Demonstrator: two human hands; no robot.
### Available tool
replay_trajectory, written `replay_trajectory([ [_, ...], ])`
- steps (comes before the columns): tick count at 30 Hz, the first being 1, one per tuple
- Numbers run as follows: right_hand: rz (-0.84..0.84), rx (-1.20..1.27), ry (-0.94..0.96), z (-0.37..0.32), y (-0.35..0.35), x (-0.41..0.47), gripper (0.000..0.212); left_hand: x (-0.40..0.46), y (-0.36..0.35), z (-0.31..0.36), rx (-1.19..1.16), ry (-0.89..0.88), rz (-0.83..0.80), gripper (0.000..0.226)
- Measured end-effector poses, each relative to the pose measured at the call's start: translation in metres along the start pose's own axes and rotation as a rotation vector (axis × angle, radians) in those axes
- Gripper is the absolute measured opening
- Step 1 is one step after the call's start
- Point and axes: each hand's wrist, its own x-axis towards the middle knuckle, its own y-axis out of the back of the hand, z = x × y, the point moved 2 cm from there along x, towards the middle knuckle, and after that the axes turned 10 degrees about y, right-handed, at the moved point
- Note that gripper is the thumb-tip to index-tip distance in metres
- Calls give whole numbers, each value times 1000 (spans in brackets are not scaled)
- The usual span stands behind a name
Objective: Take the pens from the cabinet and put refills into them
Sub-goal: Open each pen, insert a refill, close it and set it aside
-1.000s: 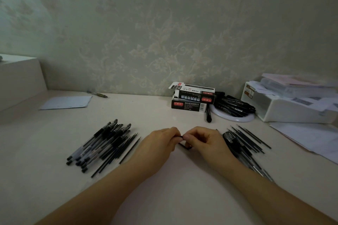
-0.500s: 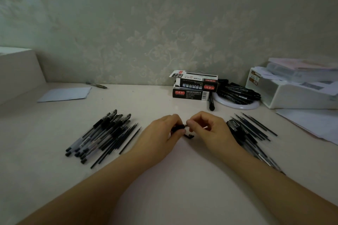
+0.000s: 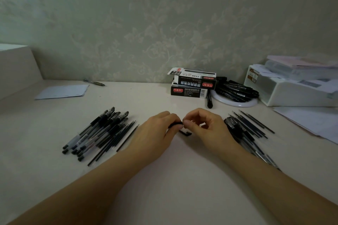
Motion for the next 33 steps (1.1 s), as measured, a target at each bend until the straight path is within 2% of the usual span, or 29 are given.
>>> replay_trajectory([
  [4, 25, 15, -17, -1, 0, 1, 8, 0, 0, 1, -6, -1, 2, 16],
  [7, 66, 20, -31, -2, 1, 1, 20, 1, 1, 3, -3, 5, -2, 19],
  [12, 59, 68, -36, -1, 3, 0, 3, 0, 5, 6, 9, 26, -33, 19],
  [16, 188, 112, -73, 0, 11, 1, 8, -1, 10, 7, 30, 38, -26, 21],
  [18, 208, 32, -71, -1, 14, 0, 9, 0, 11, 7, 42, 55, -15, 22],
  [23, 13, -213, 72, -14, 8, -6, 11, -1, 13, 3, 81, 117, 18, 24],
  [27, -261, -481, 252, -21, -1, -10, 7, 0, 15, 0, 81, 150, 6, 25],
  [31, -277, -507, 219, -22, -4, -10, 11, -4, 11, 5, 69, 104, -20, 26],
  [33, -220, -491, 213, -23, -3, -10, 11, -5, 9, 6, 52, 91, -11, 26],
])
